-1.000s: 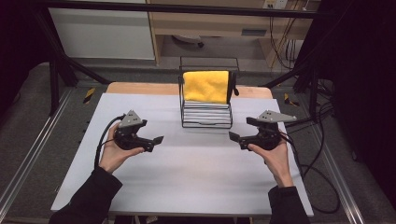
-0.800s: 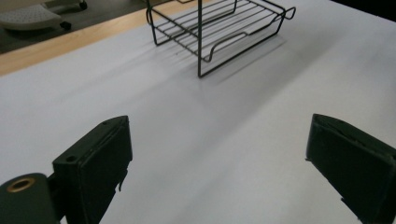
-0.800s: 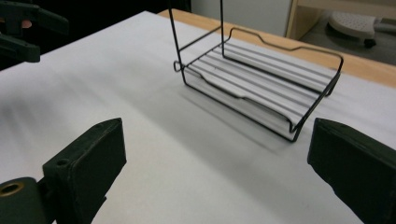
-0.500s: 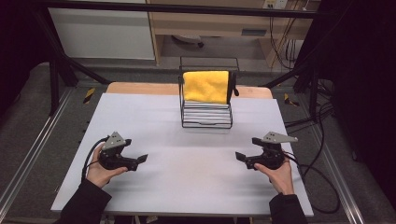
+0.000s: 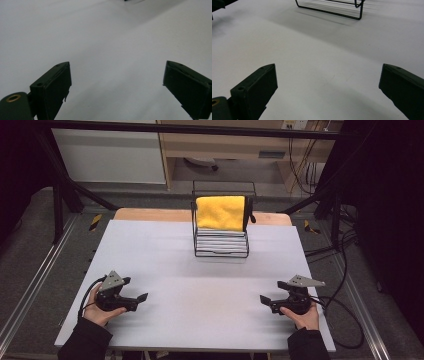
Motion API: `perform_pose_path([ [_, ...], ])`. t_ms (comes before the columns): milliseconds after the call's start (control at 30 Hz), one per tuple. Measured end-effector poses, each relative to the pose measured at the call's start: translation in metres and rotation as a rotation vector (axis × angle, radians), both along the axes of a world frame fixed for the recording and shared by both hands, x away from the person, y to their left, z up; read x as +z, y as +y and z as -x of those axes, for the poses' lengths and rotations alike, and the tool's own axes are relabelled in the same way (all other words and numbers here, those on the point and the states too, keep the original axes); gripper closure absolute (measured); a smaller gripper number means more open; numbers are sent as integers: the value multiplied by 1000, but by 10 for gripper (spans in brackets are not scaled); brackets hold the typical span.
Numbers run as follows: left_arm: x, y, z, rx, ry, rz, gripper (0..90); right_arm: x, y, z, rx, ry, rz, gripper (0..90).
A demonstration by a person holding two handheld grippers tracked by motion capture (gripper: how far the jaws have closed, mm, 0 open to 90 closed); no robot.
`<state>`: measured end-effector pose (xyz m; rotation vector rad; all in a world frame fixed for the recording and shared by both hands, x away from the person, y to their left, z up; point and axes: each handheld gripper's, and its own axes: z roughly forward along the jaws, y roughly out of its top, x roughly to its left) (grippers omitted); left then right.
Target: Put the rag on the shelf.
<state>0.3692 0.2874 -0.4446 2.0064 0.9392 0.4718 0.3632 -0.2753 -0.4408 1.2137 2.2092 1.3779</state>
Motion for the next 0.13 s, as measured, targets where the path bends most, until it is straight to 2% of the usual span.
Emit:
perform_pose_path([
  [133, -3, 2, 1, 9, 8, 3, 80, 0, 0, 0, 0, 1, 0, 21],
])
